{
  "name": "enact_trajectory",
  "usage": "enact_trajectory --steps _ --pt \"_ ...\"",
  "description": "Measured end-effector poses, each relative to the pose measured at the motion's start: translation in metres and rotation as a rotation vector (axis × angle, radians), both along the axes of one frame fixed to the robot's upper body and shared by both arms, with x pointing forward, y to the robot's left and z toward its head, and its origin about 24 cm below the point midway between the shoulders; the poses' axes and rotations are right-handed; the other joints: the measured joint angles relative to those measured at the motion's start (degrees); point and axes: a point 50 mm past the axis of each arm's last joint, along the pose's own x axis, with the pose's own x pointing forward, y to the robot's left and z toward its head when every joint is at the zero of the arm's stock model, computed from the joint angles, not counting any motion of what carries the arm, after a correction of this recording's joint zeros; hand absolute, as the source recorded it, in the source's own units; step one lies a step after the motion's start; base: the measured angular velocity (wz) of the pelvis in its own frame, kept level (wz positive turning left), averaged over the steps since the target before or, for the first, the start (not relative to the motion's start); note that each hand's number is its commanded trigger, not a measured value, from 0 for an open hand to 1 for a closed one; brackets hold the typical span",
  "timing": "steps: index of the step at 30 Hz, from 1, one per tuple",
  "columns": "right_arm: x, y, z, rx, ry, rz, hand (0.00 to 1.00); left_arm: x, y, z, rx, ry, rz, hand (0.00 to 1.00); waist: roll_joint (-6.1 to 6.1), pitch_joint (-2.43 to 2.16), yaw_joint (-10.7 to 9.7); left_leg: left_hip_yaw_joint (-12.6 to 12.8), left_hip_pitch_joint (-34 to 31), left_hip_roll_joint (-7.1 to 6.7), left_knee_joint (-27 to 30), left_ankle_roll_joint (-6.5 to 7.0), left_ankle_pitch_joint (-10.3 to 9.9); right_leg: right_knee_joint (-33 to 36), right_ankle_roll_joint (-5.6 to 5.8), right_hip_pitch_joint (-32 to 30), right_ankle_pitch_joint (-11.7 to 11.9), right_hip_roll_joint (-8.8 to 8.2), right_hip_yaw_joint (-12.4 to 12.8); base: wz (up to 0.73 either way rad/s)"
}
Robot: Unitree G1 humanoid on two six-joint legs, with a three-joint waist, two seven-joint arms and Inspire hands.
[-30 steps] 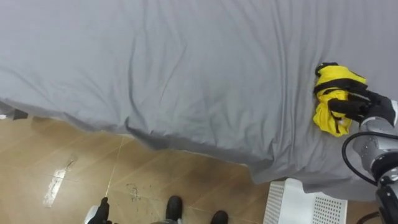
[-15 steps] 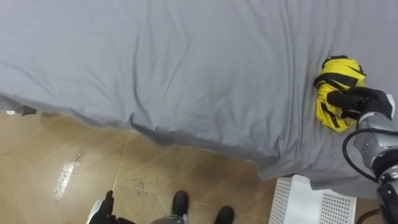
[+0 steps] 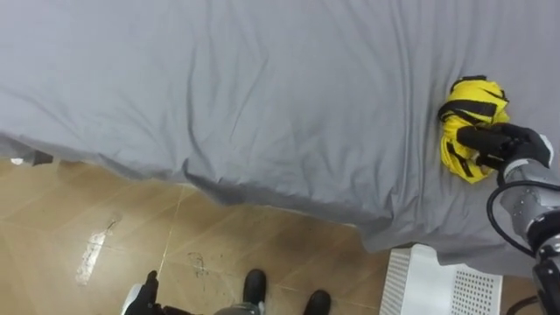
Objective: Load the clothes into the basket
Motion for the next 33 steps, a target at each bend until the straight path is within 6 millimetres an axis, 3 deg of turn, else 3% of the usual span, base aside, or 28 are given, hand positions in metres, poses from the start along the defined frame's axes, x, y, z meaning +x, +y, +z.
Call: enact_trajectory --steps 5,9,11,13,15,16,18,20,26,28,33 --pt "0.008 0.006 0.009 0.025 -0.059 0.036 1.00 0.000 0.001 0.000 -0.003 -0.002 0.010 0.00 -0.09 -0.09 -0.7 1.2 1.0 0.05 -0.2 0.02 0.0 0.8 0.00 0.0 0.0 -0.02 1.6 -0.11" --pt "0.014 0.013 0.019 0.041 -0.150 0.094 1.00 -0.004 0.008 0.001 -0.006 -0.021 0.052 0.00 -0.23 -0.38 -3.4 1.3 3.5 0.06 -0.2 0.03 0.0 0.9 0.00 2.4 0.0 -0.06 1.6 0.00" --pt "0.008 0.014 0.020 0.046 -0.194 0.110 1.00 -0.011 0.015 0.000 0.002 -0.021 0.085 0.00 -0.85 -1.32 -4.4 1.3 5.8 0.02 -0.6 0.02 0.0 0.0 0.01 4.9 0.0 0.00 1.7 -0.04" --pt "0.002 0.017 0.020 0.045 -0.231 0.139 1.00 -0.018 0.023 0.000 0.007 -0.019 0.132 0.00 -1.35 -1.72 -6.0 1.5 7.7 0.01 -0.6 0.02 0.0 -1.0 0.02 7.5 0.0 0.10 1.4 0.06" --pt "-0.009 0.017 0.017 0.048 -0.257 0.149 1.00 -0.031 0.028 -0.002 0.009 0.000 0.170 0.00 -1.98 -2.41 -6.8 2.2 10.5 0.01 -1.4 0.01 0.0 -2.1 0.02 10.3 0.0 0.24 1.7 -0.05" --pt "-0.016 0.017 0.015 0.048 -0.266 0.155 1.00 -0.041 0.030 -0.004 0.011 0.019 0.186 0.00 -2.34 -3.16 -7.5 2.9 12.3 0.05 -1.9 0.00 0.0 -3.1 0.09 12.2 0.0 0.40 2.1 -0.10" --pt "-0.029 0.016 0.010 0.050 -0.269 0.154 1.00 -0.054 0.030 -0.007 0.011 0.041 0.199 0.00 -2.72 -3.64 -8.6 3.1 15.9 0.05 -3.4 0.00 0.0 -4.4 0.35 15.4 0.1 0.77 2.8 -0.09" --pt "-0.044 0.014 0.002 0.047 -0.252 0.155 1.00 -0.070 0.031 -0.009 0.013 0.076 0.209 0.00 -3.22 -4.45 -10.4 3.1 19.1 0.13 -3.9 -0.08 -0.4 -5.8 0.55 18.5 0.0 1.04 3.2 -0.09" --pt "-0.065 0.001 0.010 0.007 -0.295 0.103 1.00 -0.082 0.033 -0.011 0.031 0.111 0.218 0.00 -2.64 -4.28 -12.2 6.0 24.3 0.50 -5.0 -0.17 -0.9 -5.8 0.72 21.8 0.3 1.96 6.4 -0.29" --pt "-0.069 -0.003 0.016 -0.008 -0.323 0.090 1.00 -0.081 0.034 -0.010 0.043 0.113 0.204 0.00 -2.35 -4.29 -14.5 6.3 25.4 0.43 -5.4 -0.14 -1.0 -5.9 0.76 22.6 0.3 2.02 6.8 -0.11" --pt "-0.078 -0.010 0.023 -0.018 -0.355 0.071 1.00 -0.080 0.031 -0.011 0.054 0.122 0.172 0.00 -2.50 -4.11 -16.3 9.8 27.8 1.10 -6.3 -0.51 -1.8 -5.9 0.67 23.2 0.6 2.88 10.1 -0.38"
